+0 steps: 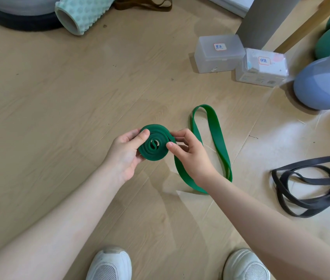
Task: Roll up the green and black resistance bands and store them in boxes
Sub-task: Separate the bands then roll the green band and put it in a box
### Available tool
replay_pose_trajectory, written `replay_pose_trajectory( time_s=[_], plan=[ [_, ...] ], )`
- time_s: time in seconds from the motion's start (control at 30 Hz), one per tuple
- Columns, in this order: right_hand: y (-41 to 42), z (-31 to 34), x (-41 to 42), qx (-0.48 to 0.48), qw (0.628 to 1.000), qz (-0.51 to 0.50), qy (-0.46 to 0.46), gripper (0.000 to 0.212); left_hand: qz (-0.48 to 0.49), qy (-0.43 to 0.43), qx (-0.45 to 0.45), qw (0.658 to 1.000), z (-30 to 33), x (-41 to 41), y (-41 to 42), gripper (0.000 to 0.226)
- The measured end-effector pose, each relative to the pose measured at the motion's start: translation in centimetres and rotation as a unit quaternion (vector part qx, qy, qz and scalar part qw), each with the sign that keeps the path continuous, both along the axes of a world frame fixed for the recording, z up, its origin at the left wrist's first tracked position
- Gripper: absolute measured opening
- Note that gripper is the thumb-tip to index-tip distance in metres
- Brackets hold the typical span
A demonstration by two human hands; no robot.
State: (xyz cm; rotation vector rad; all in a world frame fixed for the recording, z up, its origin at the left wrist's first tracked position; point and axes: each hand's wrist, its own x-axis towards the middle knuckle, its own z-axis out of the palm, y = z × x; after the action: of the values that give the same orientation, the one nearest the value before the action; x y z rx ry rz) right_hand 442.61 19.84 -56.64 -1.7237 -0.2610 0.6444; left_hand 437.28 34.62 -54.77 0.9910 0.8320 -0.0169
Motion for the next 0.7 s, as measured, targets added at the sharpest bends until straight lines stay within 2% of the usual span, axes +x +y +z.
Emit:
replay_pose_trajectory(
  time_s=[0.13,0.23,0.33,0.37,0.43,0.5,0.53,0.6,0.7],
  plan=[
    [0.2,0.2,-0.3,0.023,0.999,-0.025,0.012,0.025,0.012,-0.009,-0.039,0.999,0.2,0.3,-0.8,0.017],
    [0.3,1.1,0.2,0.03,0.999,-0.033,-0.02,0.024,0.016,-0.042,-0.083,0.996,0.3,0.3,-1.5,0.023],
    [-0.7,2.5,2.0,0.022,0.998,0.018,-0.057,0.027,-0.05,-0.06,-0.096,0.992,0.3,0.2,-1.1,0.023],
    [-1.3,2.9,2.6,0.012,0.998,0.041,-0.055,0.028,-0.093,-0.047,-0.085,0.991,0.2,0.1,-0.7,0.023],
    [-2.5,3.2,3.6,-0.029,0.994,0.099,-0.047,0.029,-0.226,-0.007,0.003,0.974,0.1,0.1,0.1,0.028],
    [-3.2,3.1,3.8,-0.078,0.981,0.172,-0.048,0.029,-0.352,0.02,0.085,0.932,0.2,0.3,0.6,0.031],
    [-3.2,3.0,3.7,-0.088,0.974,0.202,-0.048,0.029,-0.384,0.023,0.103,0.917,0.4,0.4,0.5,0.031],
    [-2.9,2.8,3.4,-0.096,0.964,0.238,-0.072,0.029,-0.405,0.018,0.126,0.906,0.6,0.7,-0.2,0.028],
    [-3.1,2.5,3.3,-0.098,0.961,0.245,-0.083,0.028,-0.384,0.011,0.134,0.914,0.2,0.6,-1.3,0.026]
  ],
)
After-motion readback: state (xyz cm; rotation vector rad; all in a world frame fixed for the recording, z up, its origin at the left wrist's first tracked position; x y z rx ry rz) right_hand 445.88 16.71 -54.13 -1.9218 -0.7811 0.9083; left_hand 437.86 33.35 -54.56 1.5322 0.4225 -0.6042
